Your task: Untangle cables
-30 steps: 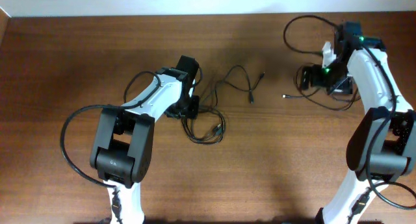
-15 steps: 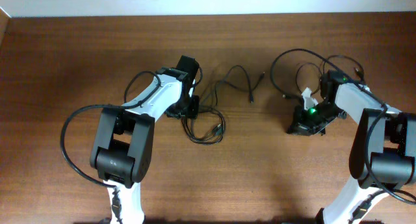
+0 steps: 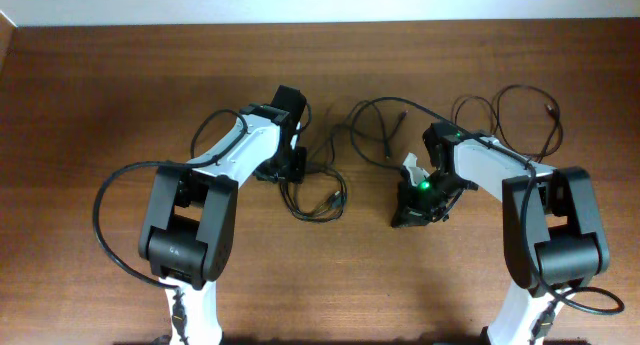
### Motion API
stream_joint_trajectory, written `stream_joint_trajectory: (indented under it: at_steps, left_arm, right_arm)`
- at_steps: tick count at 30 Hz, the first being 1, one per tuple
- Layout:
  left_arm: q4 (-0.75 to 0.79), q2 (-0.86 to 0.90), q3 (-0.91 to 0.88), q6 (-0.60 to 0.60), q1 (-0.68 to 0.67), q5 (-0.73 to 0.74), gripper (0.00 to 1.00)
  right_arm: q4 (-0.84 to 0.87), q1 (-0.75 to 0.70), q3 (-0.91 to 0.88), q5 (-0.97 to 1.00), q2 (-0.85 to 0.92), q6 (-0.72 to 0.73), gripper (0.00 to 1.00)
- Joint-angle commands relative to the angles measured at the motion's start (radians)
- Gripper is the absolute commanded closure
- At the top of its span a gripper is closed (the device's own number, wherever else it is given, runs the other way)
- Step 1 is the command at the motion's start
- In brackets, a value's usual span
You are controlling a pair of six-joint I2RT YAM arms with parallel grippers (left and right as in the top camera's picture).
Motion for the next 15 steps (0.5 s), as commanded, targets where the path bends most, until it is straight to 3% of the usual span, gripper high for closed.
stream_joint_trajectory:
  at_steps: [1, 7, 9, 15]
  left_arm:
    - [0.001, 0.002, -0.02, -0.006, -0.004, 0.005, 0.51]
    - [0.002, 0.002, -0.02, -0.006, -0.004, 0.005, 0.52]
    - [0.002, 0.002, -0.02, -0.006, -0.004, 0.005, 0.53]
    - [0.002, 0.002, -0.02, -0.006, -0.004, 0.005, 0.53]
  right_arm:
    - [0.035, 0.032, -0.051, 0.297, 0.024, 0.076, 0.96]
    - [0.019, 0.309, -0.086, 0.7, -0.17, 0.374, 0.96]
    - [0.022, 0.375, -0.085, 0.746, -0.19, 0.375, 0.96]
    - [0.02, 0.366, -0.085, 0.741, -0.19, 0.375, 0.96]
